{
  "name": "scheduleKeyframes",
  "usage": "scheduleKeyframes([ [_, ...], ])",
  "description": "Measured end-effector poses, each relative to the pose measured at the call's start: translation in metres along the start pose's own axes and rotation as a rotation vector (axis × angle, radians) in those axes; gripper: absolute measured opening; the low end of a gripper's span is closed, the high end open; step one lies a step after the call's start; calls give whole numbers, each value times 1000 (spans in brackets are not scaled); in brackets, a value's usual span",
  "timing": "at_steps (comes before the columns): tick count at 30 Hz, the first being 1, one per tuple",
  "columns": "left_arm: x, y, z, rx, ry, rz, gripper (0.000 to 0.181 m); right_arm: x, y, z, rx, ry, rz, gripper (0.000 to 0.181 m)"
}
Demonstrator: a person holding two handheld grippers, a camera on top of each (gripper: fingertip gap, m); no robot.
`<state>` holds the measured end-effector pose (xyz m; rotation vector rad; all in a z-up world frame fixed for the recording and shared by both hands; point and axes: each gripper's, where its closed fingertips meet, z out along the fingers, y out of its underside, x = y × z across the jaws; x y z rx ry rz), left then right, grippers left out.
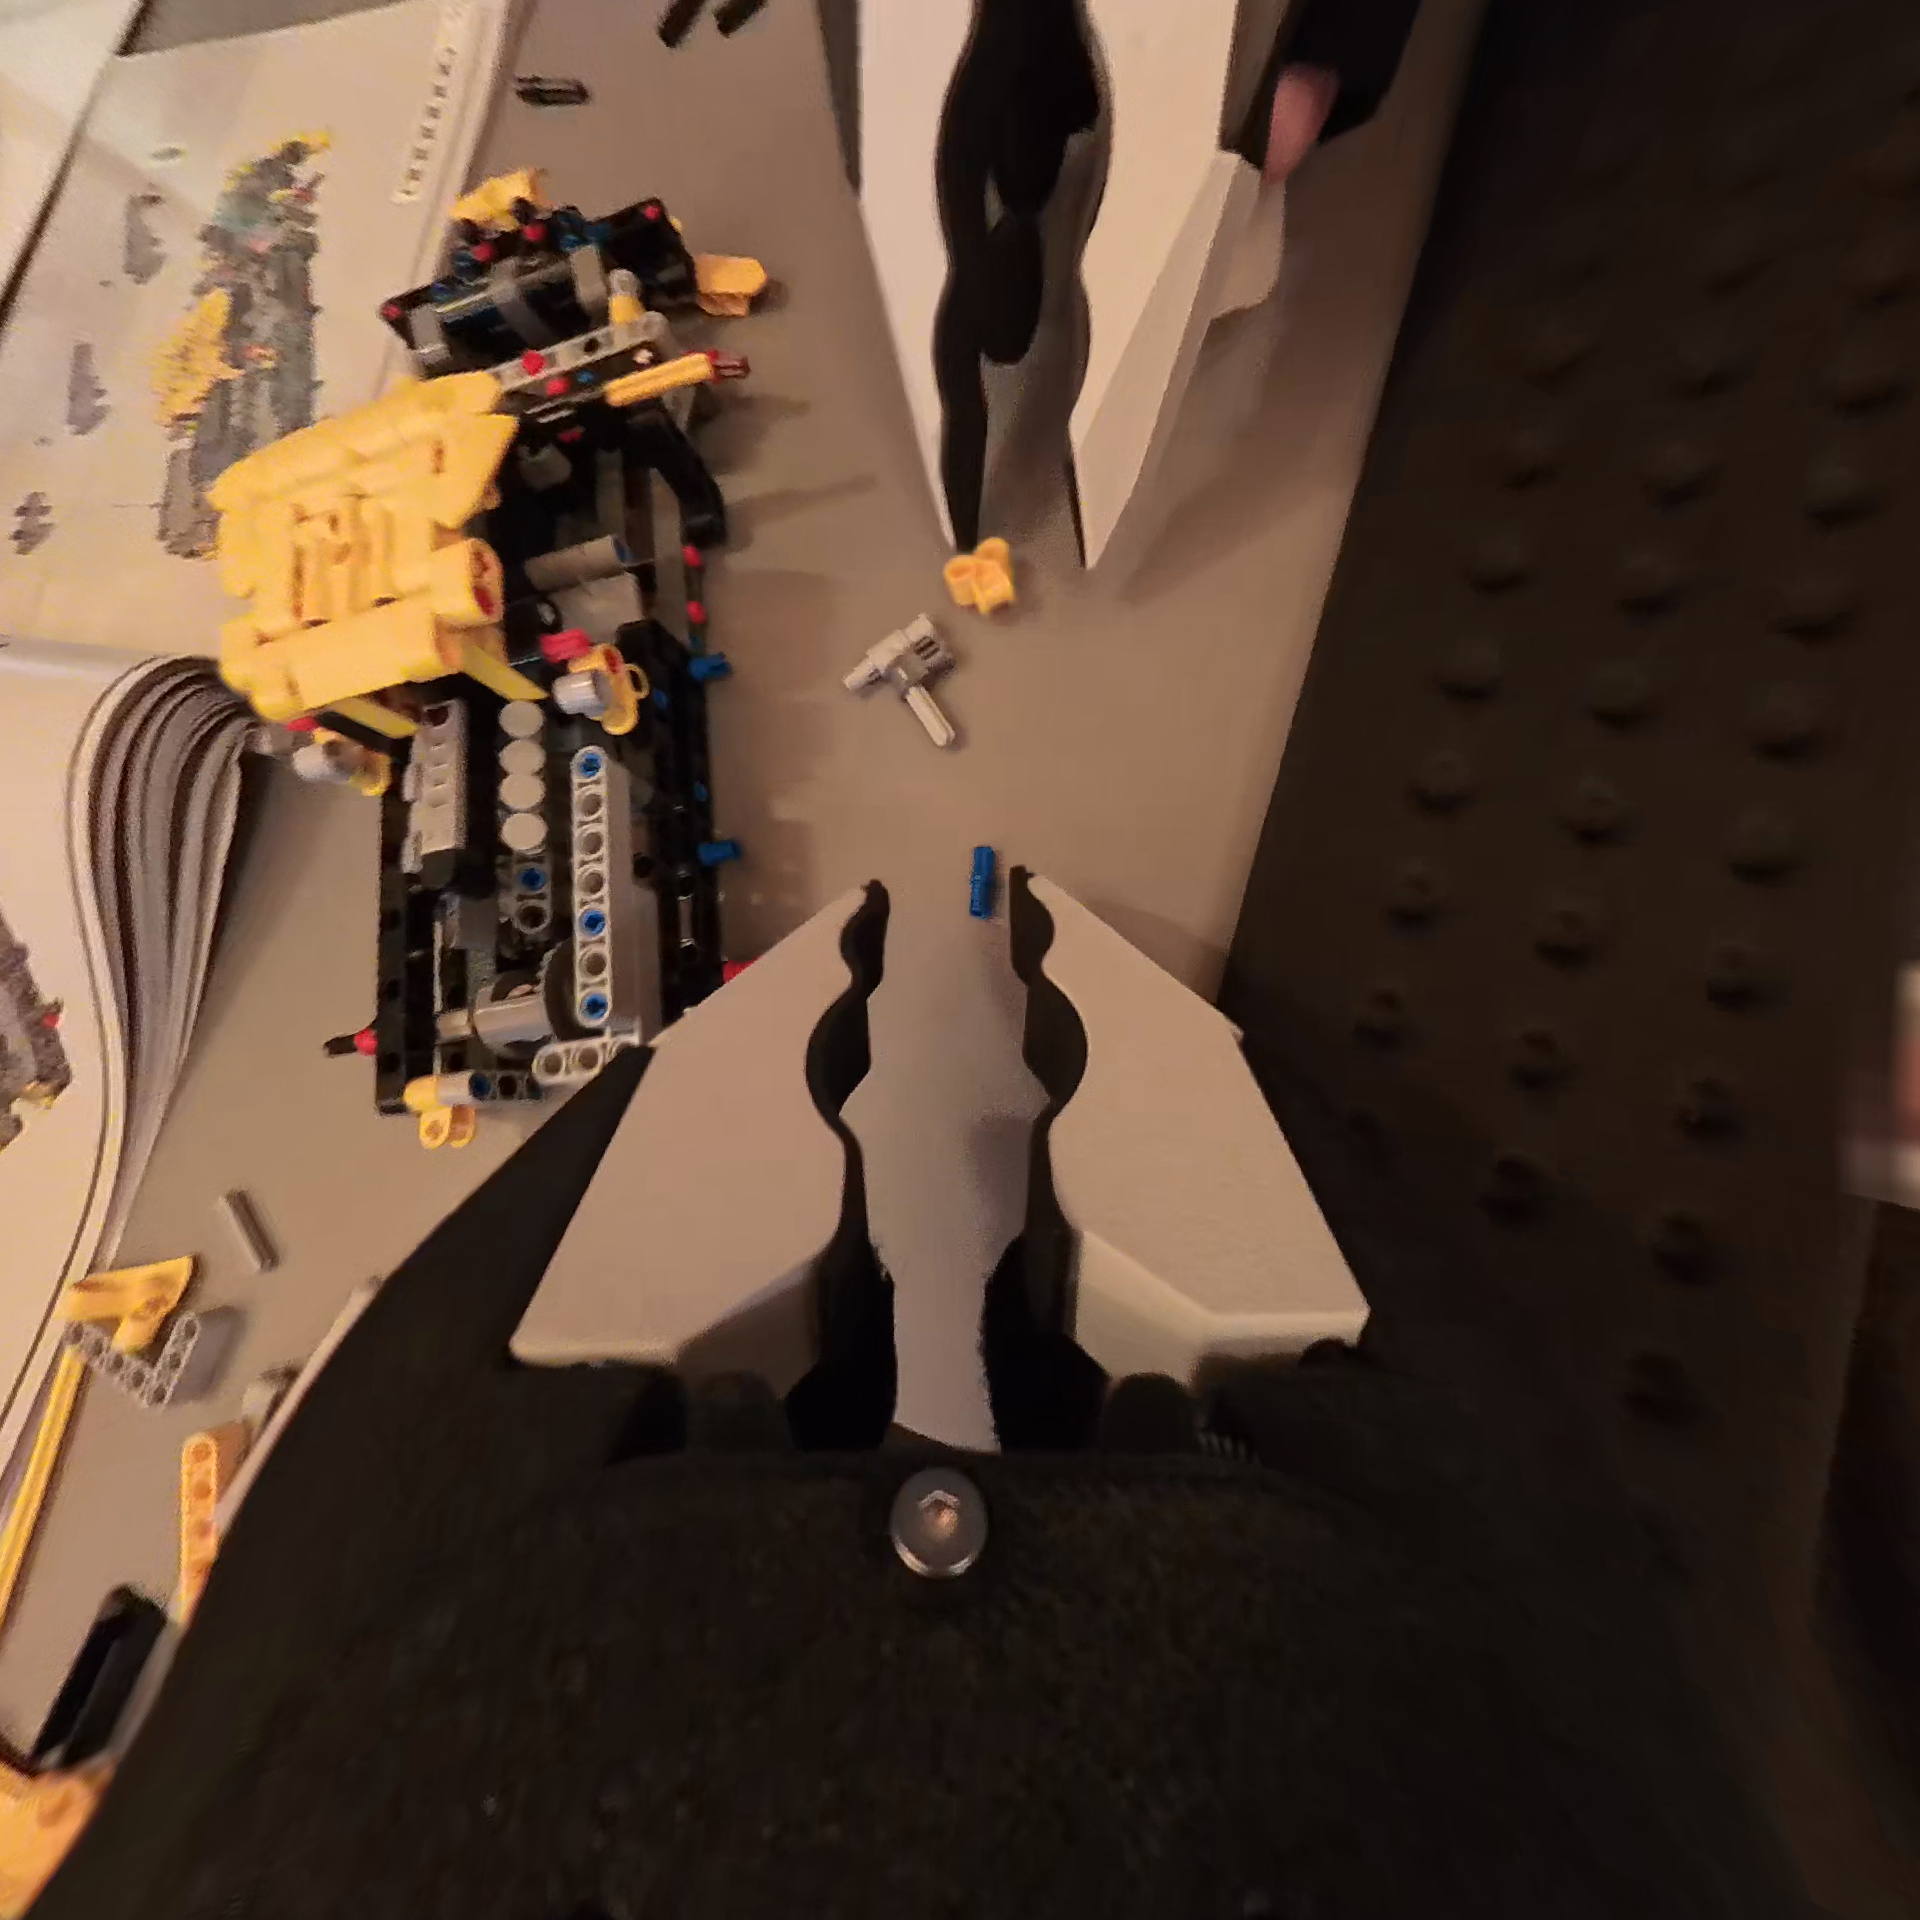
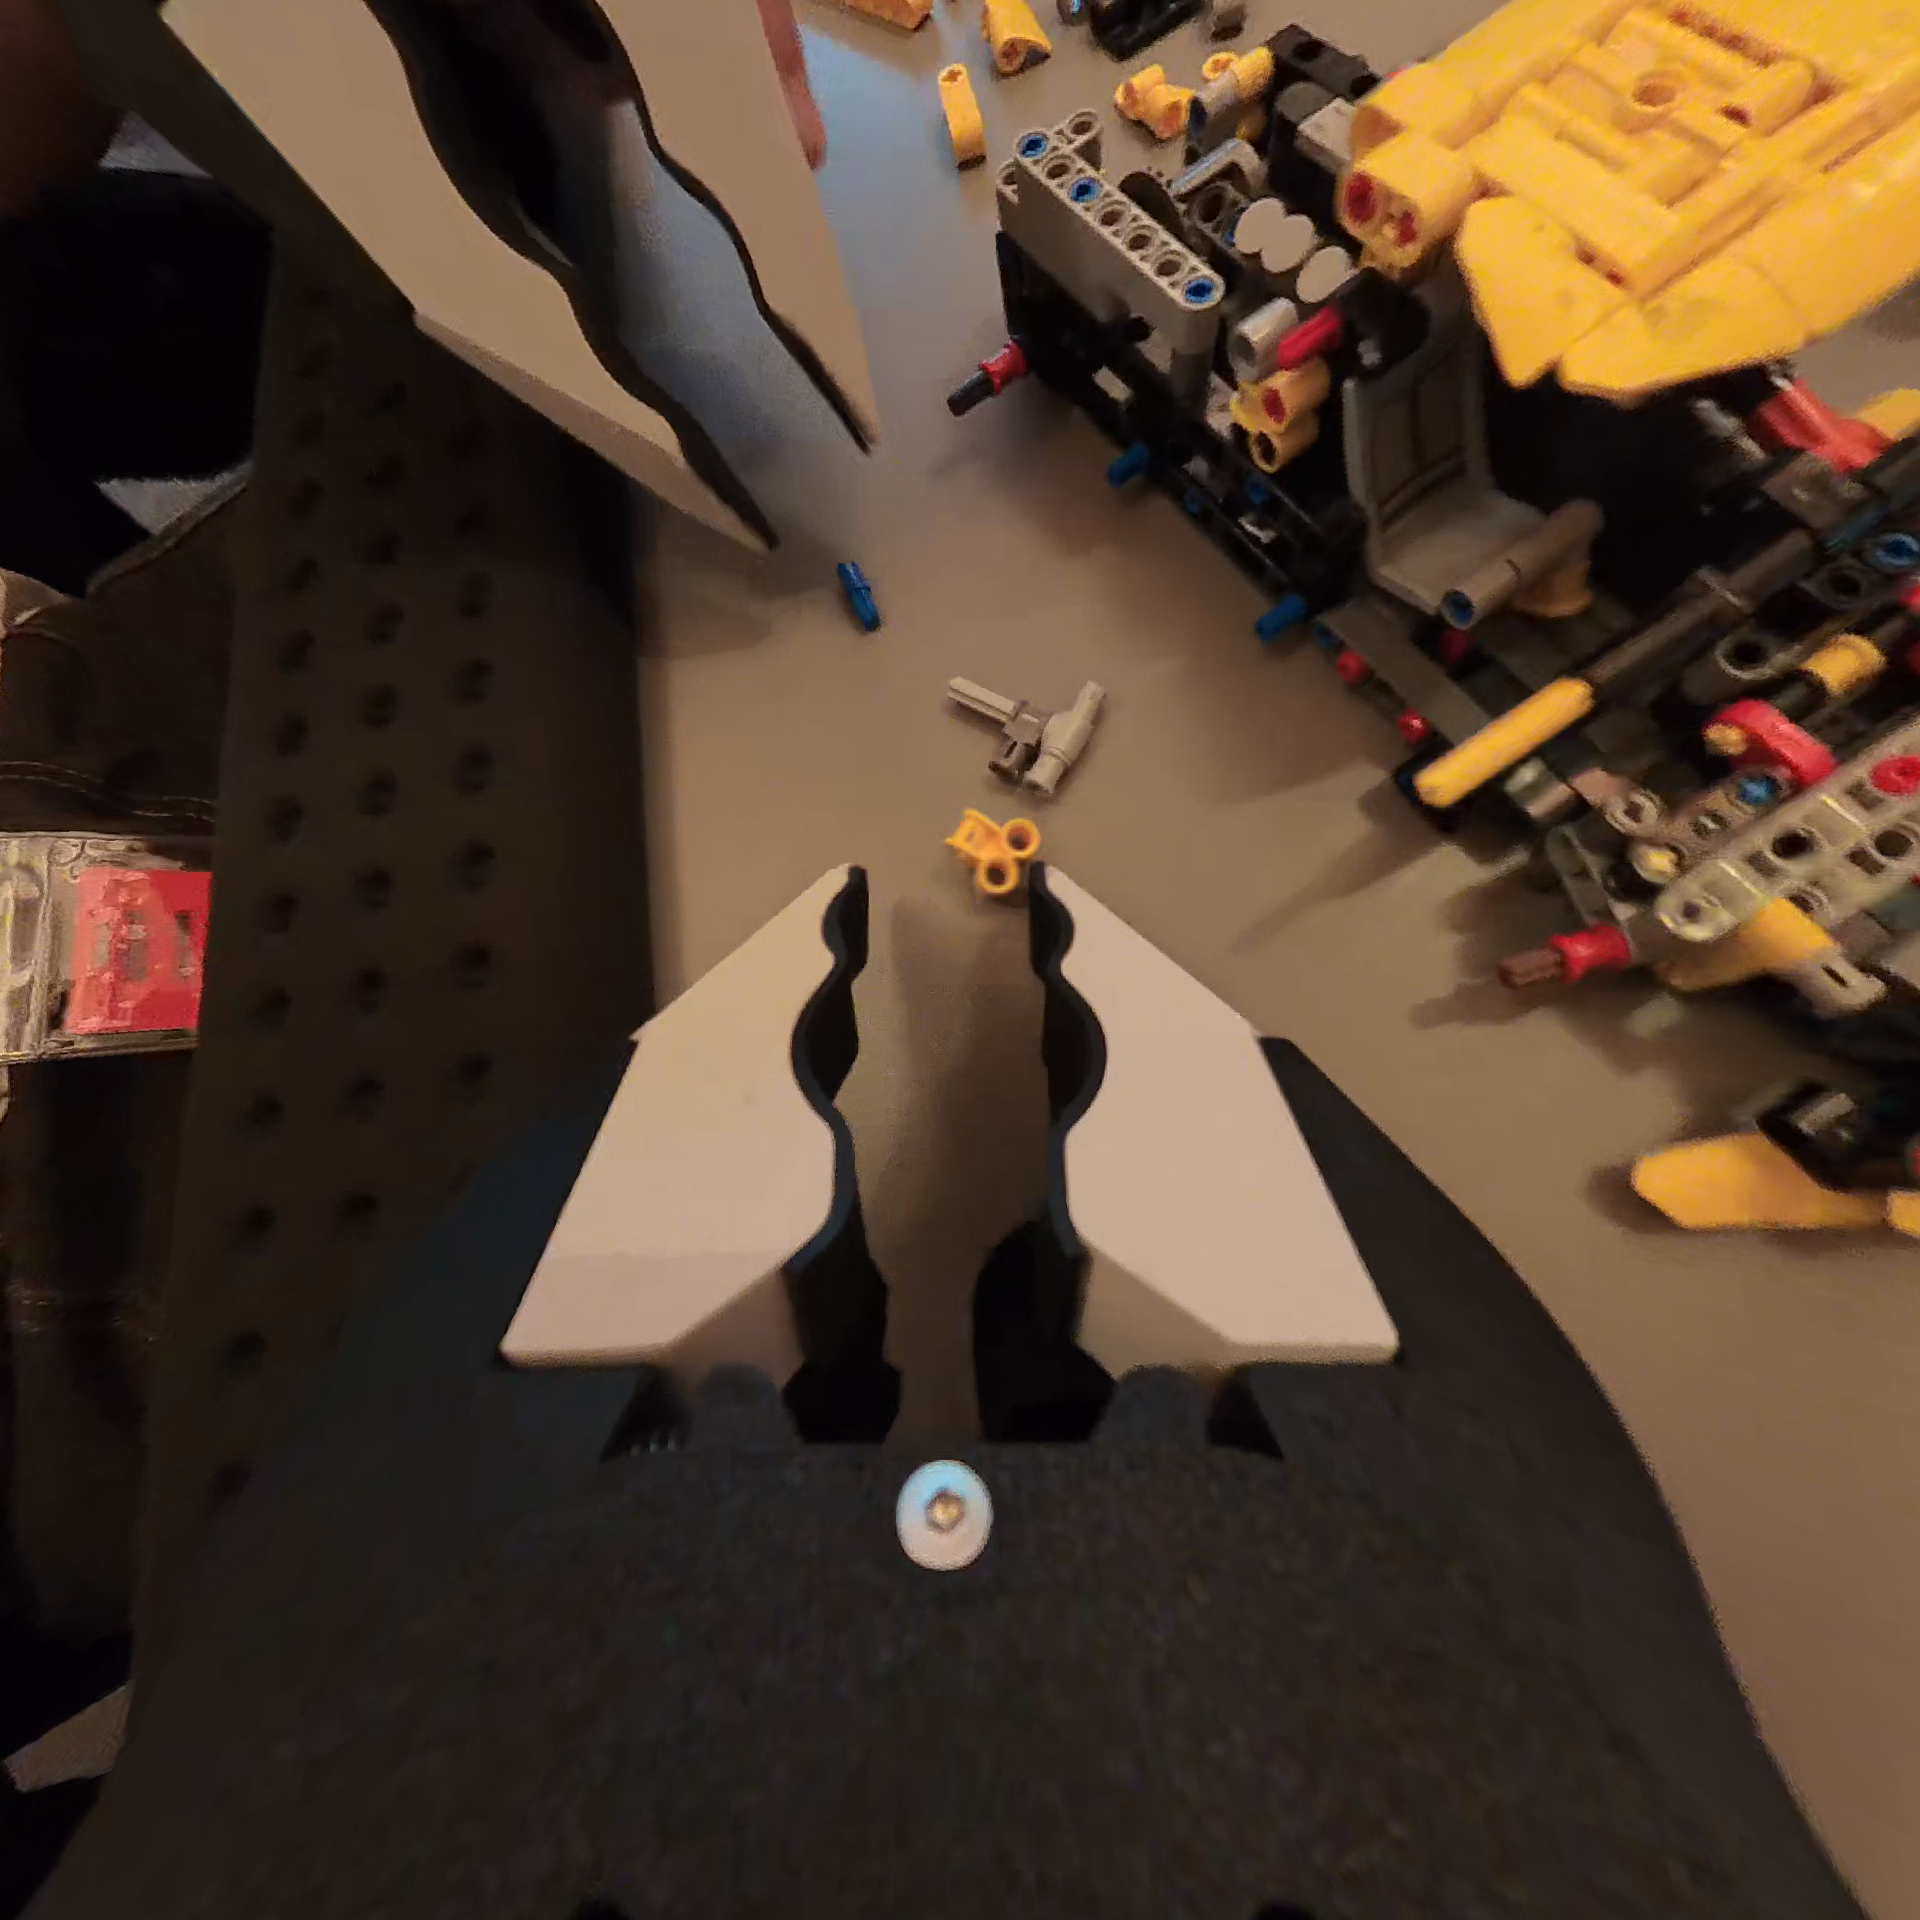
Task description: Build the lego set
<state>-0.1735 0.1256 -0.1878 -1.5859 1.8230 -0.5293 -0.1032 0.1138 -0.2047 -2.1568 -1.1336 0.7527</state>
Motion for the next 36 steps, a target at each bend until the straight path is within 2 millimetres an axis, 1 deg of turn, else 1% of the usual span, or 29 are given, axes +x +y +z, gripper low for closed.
scheduleKeyframes([
  [2, -4, 0, -6, 25, -31, -45, 23, 9, 3, -11, 22, 57, 19, 32],
  [5, -16, 1, -13, 87, -83, -158, 23, 28, 19, -23, 0, 160, 87, 38],
  [7, -20, 5, -13, 100, -80, -198, 23, 31, 18, -26, 48, 191, 104, 49],
  [8, -23, 7, -13, 103, -83, -216, 23, 36, 19, -27, 60, 234, 99, 51],
  [10, -28, 10, -12, 111, -78, -272, 23, 36, 20, -26, 70, 272, 60, 53],
  [11, -31, 11, -12, 114, -74, -310, 25, 40, 21, -28, 62, 320, 56, 62],
  [12, -33, 13, -13, 116, -67, -350, 27, 42, 21, -29, 55, 352, 55, 65],
  [14, -37, 14, -17, 130, -58, -433, 31, 41, 18, -35, 52, 399, 67, 72],
  [16, -38, 14, -22, 151, -69, -502, 34, 40, 14, -44, 47, 463, 101, 71],
  [18, -32, 15, -29, 170, -77, -549, 40, 29, 11, -45, 37, 460, 176, 81],
  [20, -23, 15, -41, 199, -91, -593, 43, 17, 8, -44, 34, 466, 223, 86],
  [23, -8, 14, -61, 282, -125, -635, 43, -8, -7, -35, 147, 425, 209, 84],
  [24, -6, 16, -65, 296, -145, -632, 43, -12, -7, -30, 170, 412, 217, 84],
  [26, -7, 25, -71, 289, -202, -635, 43, -9, 3, -25, 110, 438, 244, 85],
  [29, -12, 33, -77, 286, -244, -683, 45, -3, 2, -28, 120, 490, 241, 83],
  [31, -14, 39, -73, 248, -252, -702, 54, 0, 8, -28, 107, 495, 283, 85],
  [33, -16, 43, -67, 220, -235, -736, 57, 3, 14, -29, 93, 510, 314, 90],
  [36, -19, 48, -60, 163, -249, -759, 70, 6, 17, -32, 69, 584, 297, 95],
])
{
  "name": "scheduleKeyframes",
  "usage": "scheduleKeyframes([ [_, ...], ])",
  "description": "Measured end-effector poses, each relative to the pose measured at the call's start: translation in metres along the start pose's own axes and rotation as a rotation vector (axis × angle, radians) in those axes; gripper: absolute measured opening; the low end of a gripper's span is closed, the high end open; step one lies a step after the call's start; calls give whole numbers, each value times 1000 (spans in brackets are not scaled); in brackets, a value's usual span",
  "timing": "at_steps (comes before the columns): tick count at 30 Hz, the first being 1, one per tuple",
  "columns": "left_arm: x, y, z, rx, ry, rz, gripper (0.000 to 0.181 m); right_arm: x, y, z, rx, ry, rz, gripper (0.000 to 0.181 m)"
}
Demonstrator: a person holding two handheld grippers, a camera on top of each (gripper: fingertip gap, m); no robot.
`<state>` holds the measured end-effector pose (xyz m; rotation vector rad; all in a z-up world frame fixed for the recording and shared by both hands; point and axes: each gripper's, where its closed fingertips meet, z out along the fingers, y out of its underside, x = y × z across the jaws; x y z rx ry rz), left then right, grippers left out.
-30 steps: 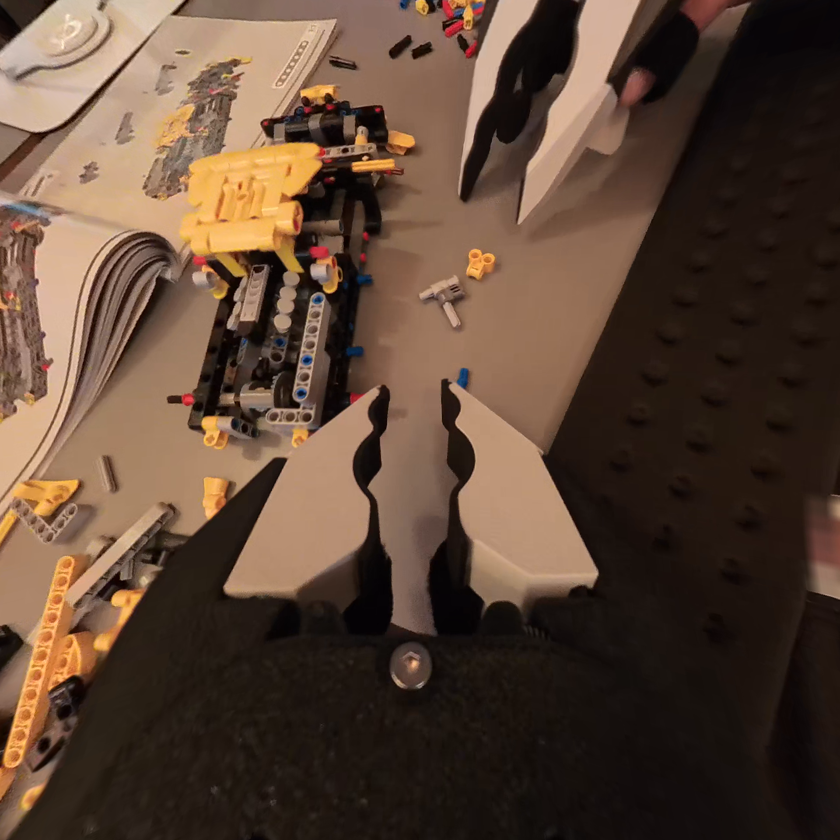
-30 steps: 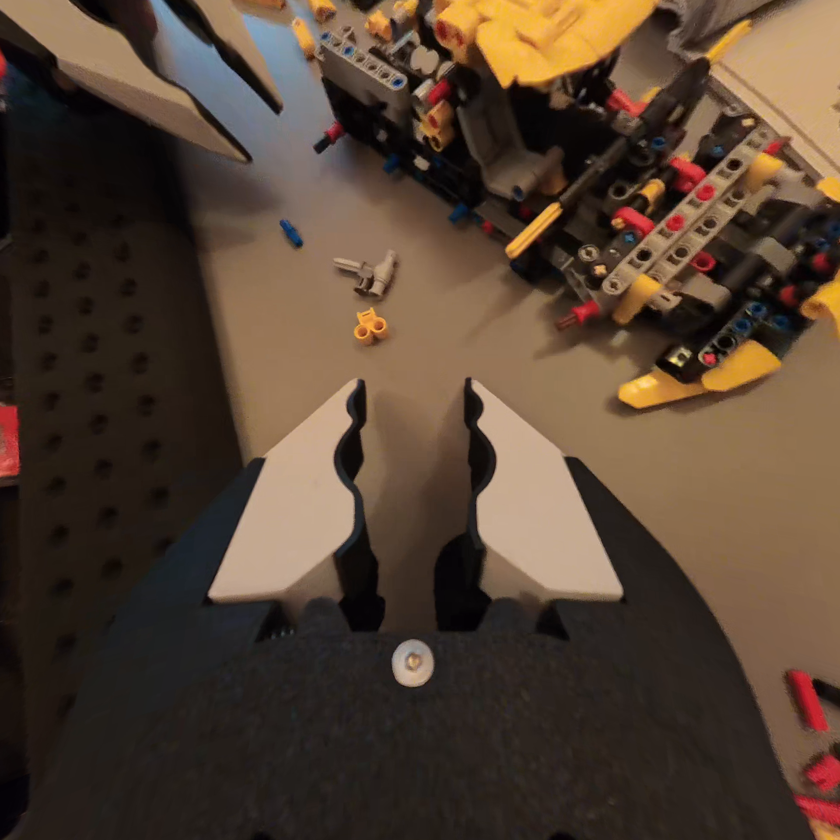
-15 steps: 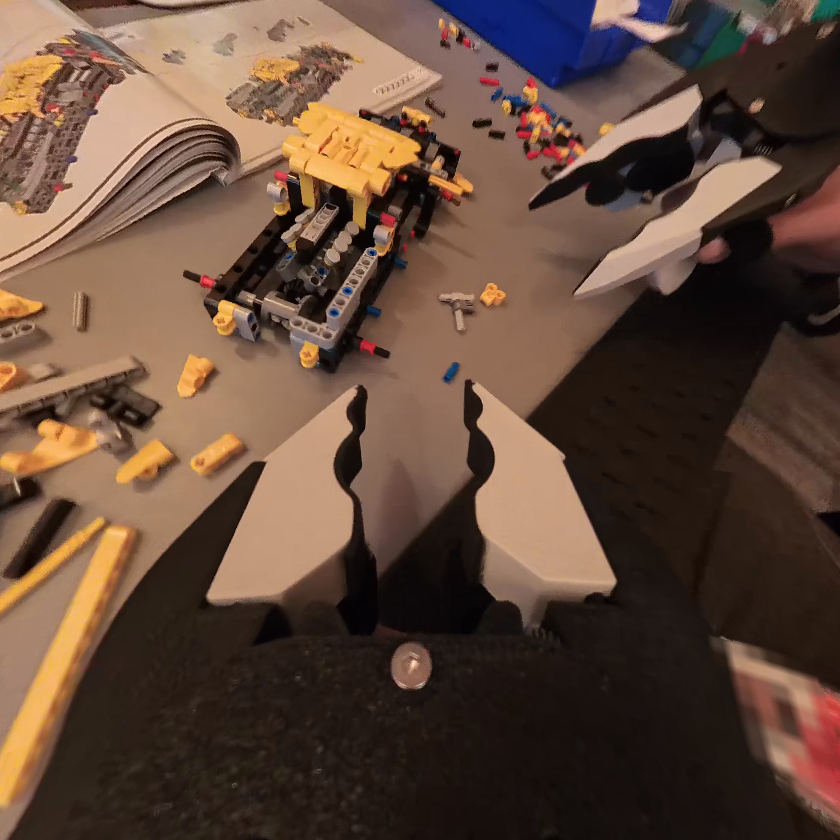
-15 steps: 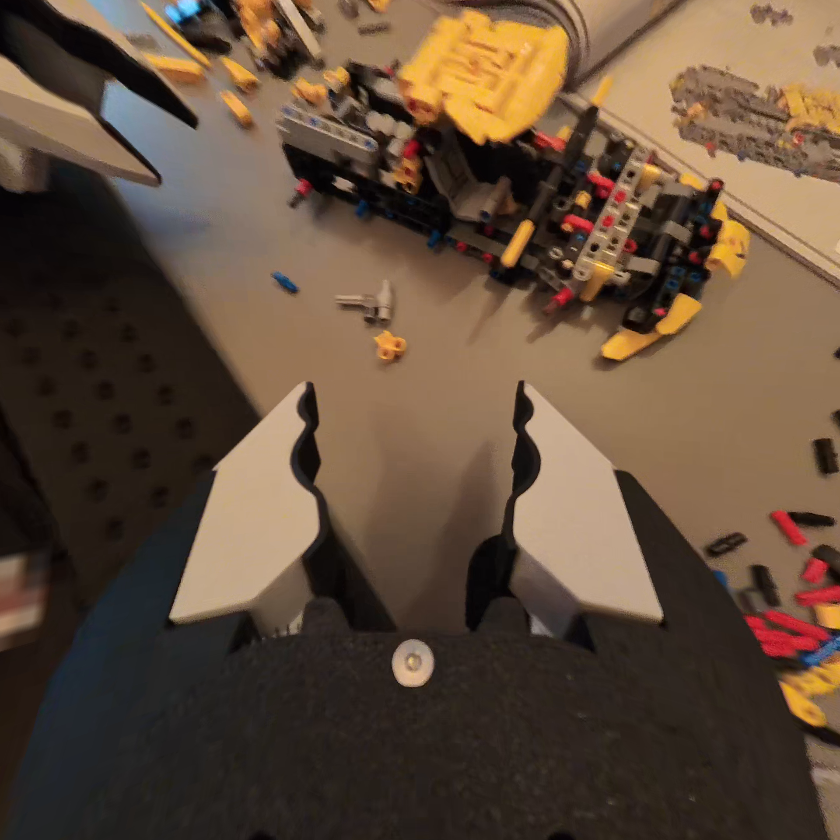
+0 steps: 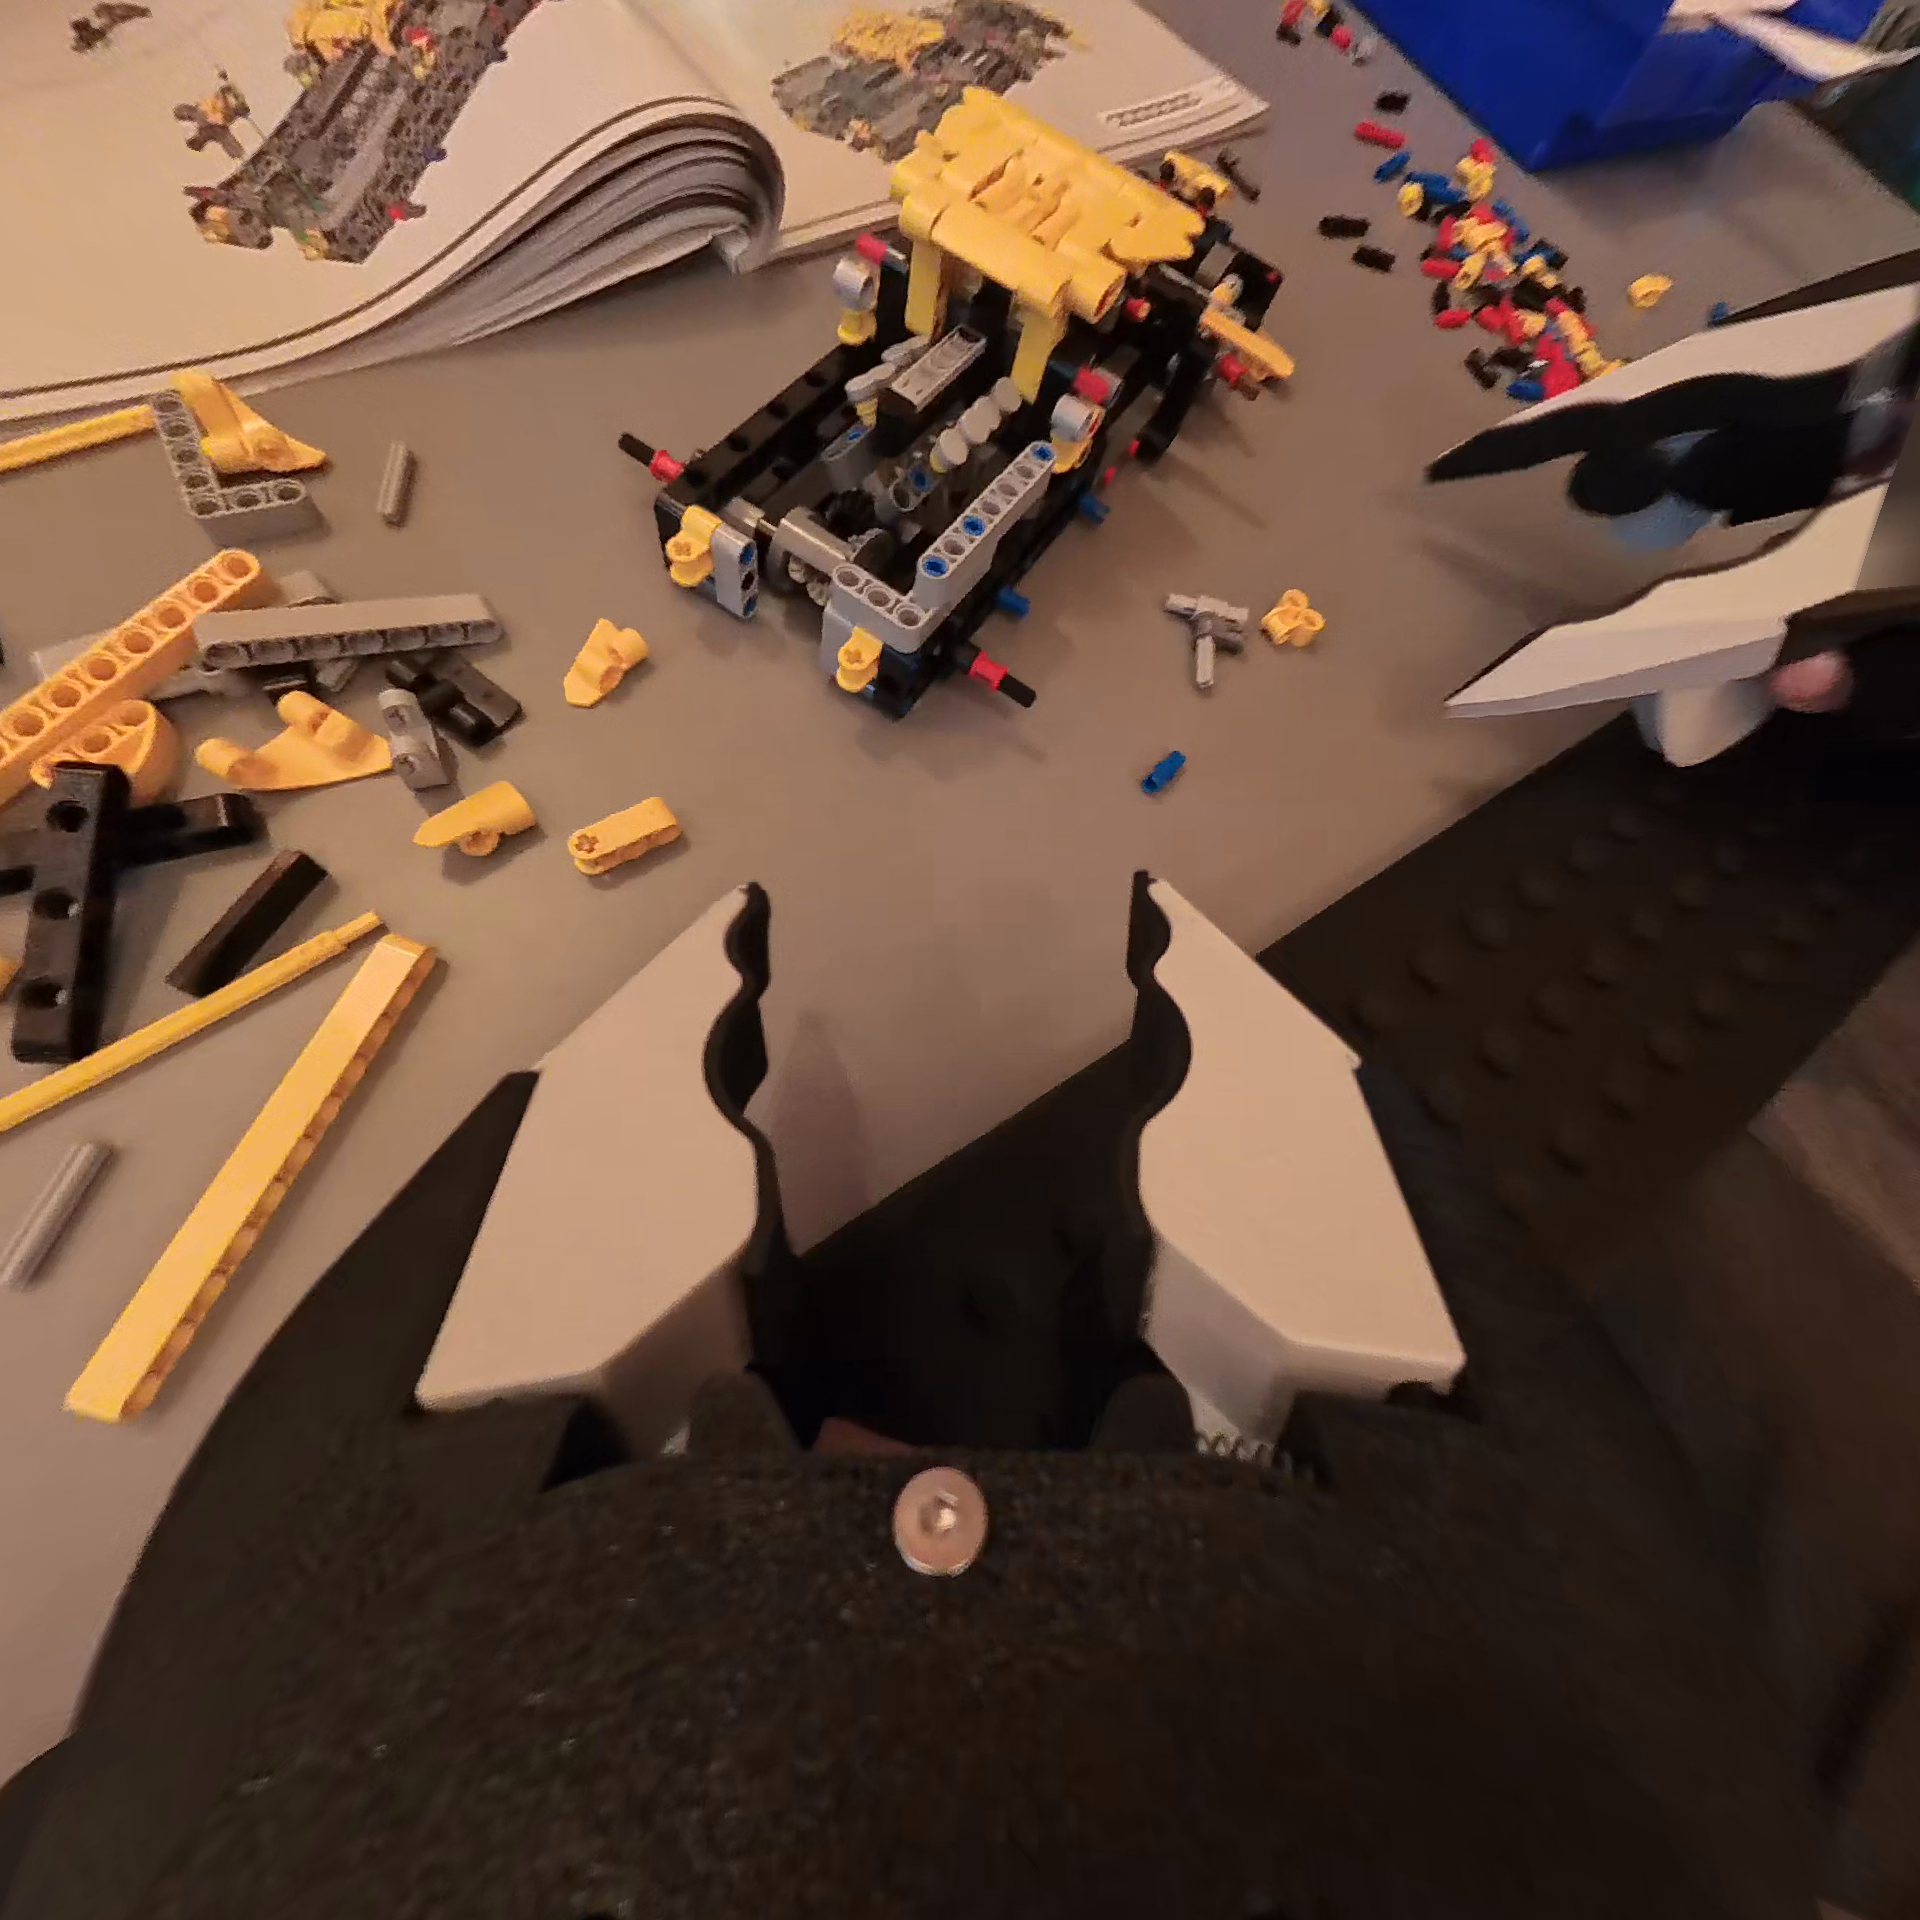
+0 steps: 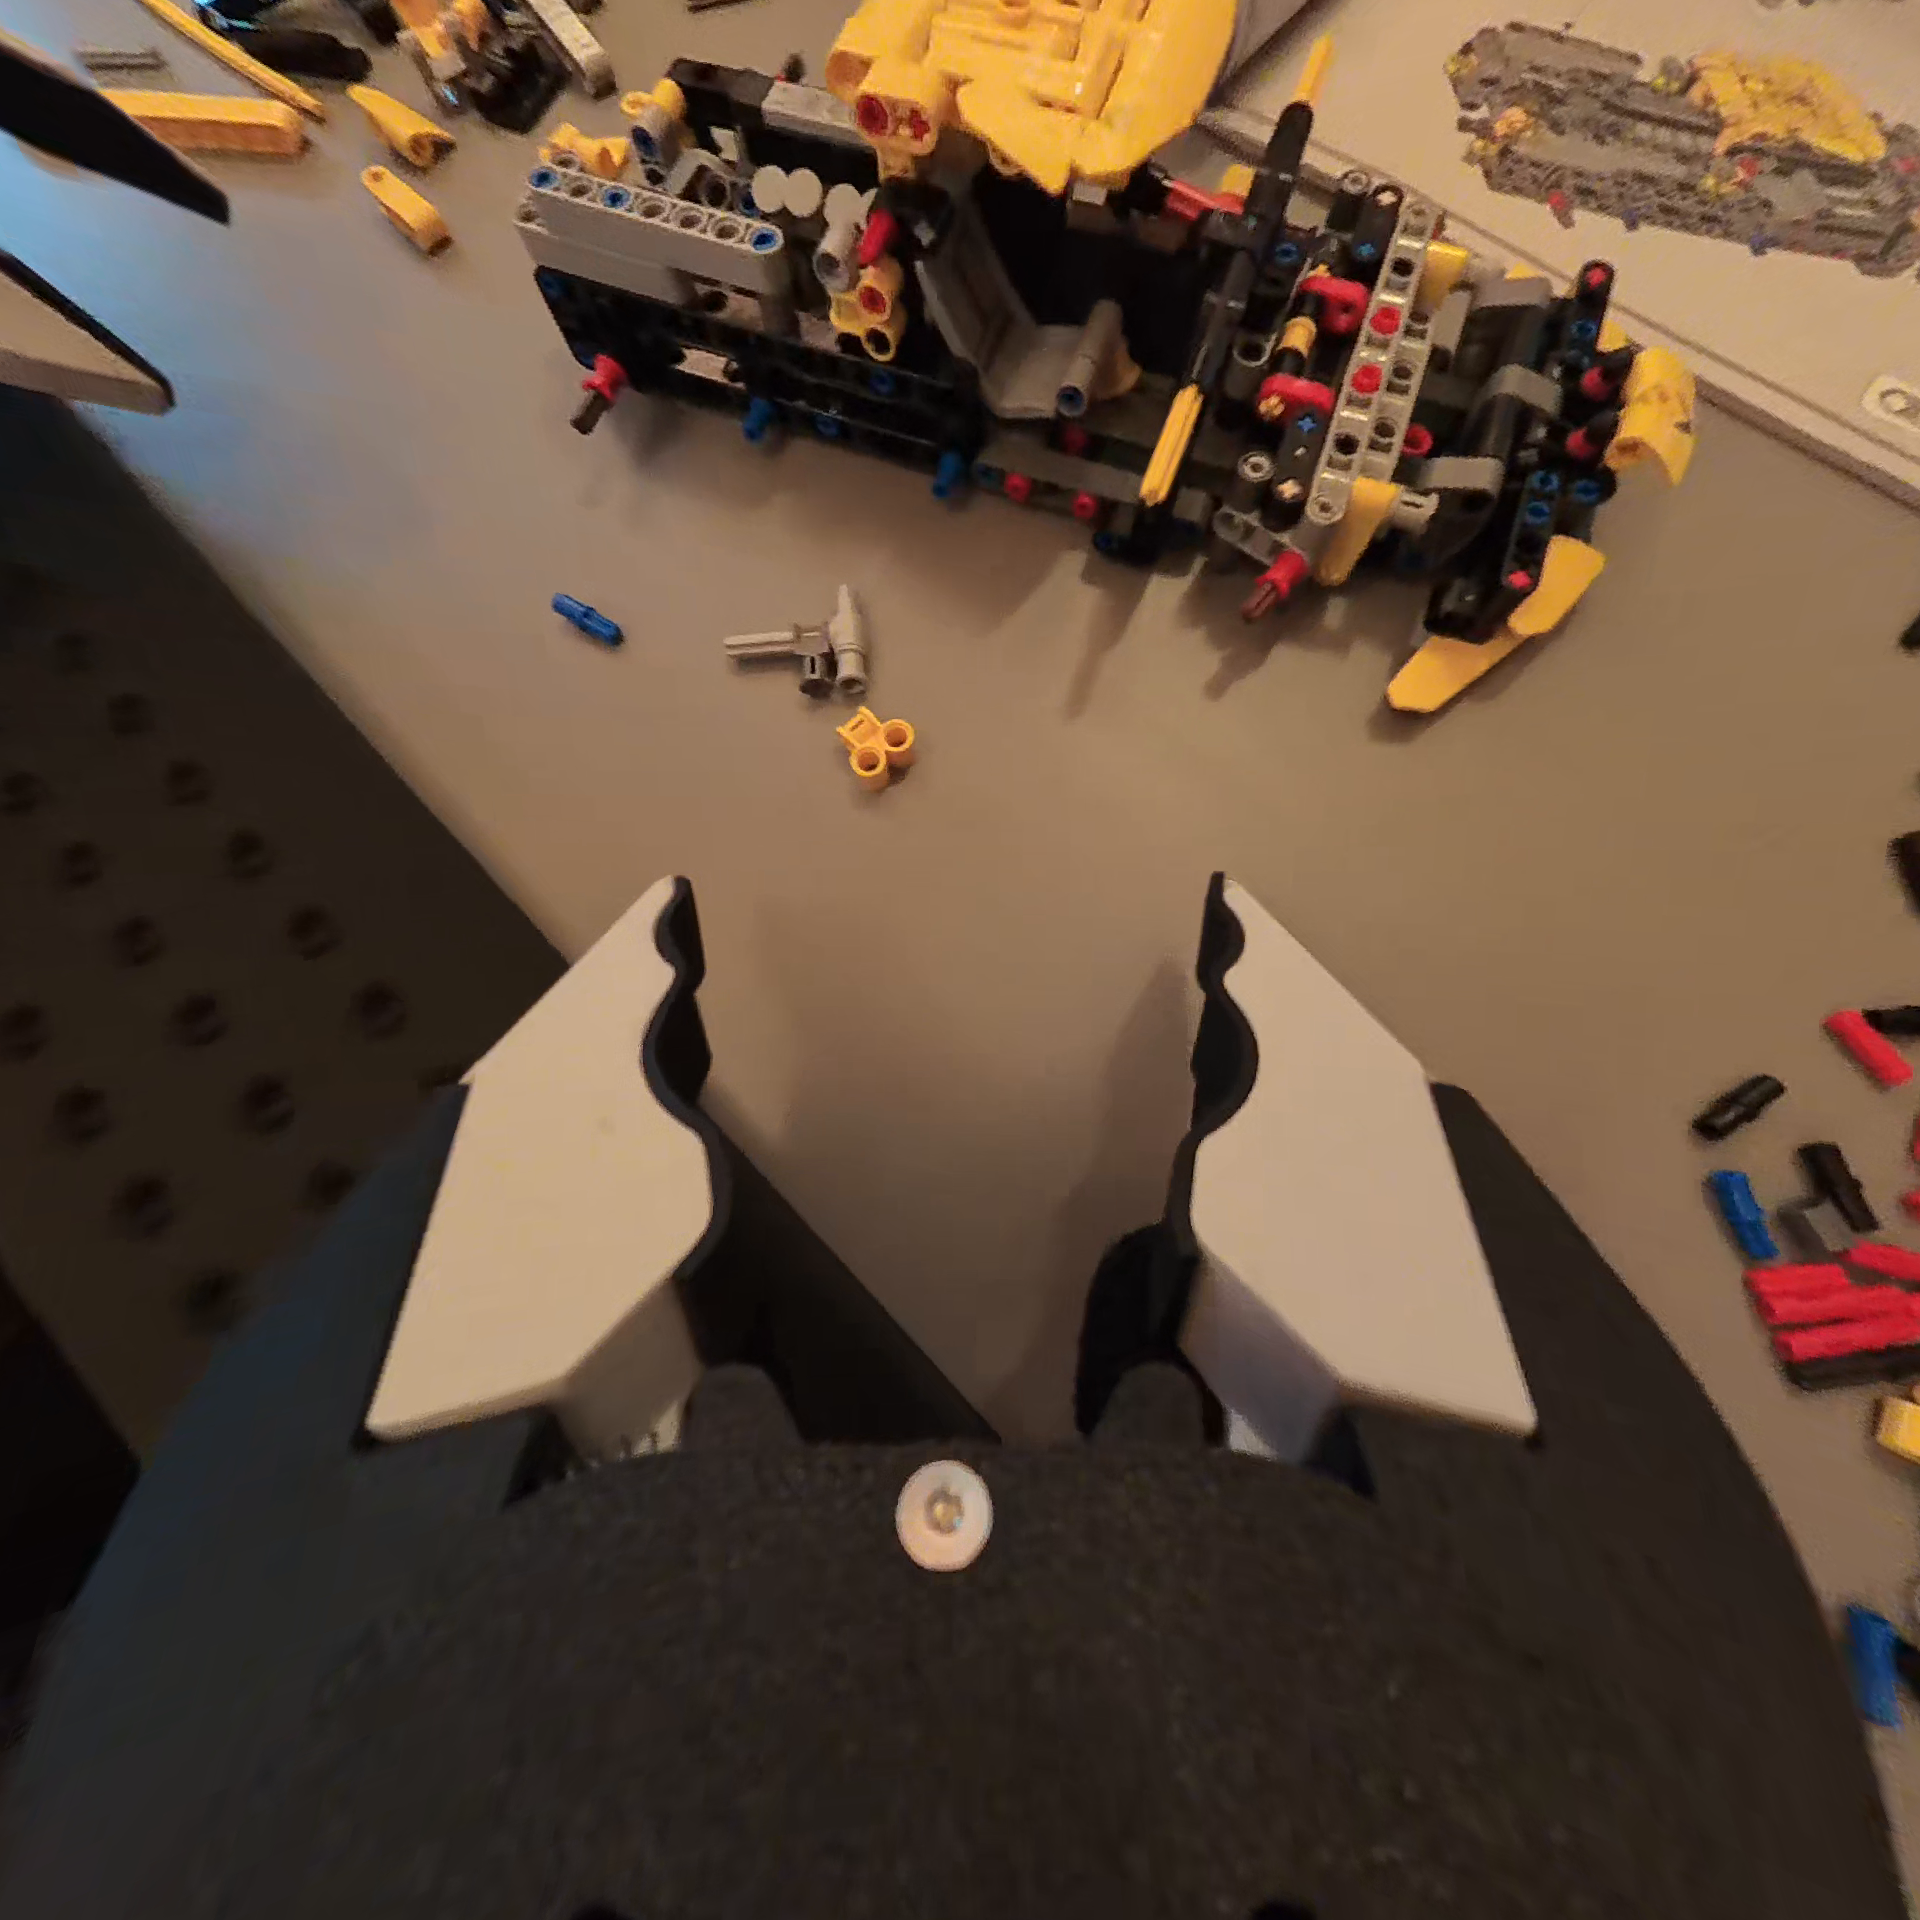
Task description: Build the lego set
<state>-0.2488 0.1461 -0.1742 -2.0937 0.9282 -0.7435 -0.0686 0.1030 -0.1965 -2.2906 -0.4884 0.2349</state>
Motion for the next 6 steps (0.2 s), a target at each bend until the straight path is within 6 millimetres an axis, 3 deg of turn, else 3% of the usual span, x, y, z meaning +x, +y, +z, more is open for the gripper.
scheduleKeyframes([
  [6, -22, 2, 14, -100, -151, 45, 96, 13, 4, 2, -49, 55, 73, 106],
])
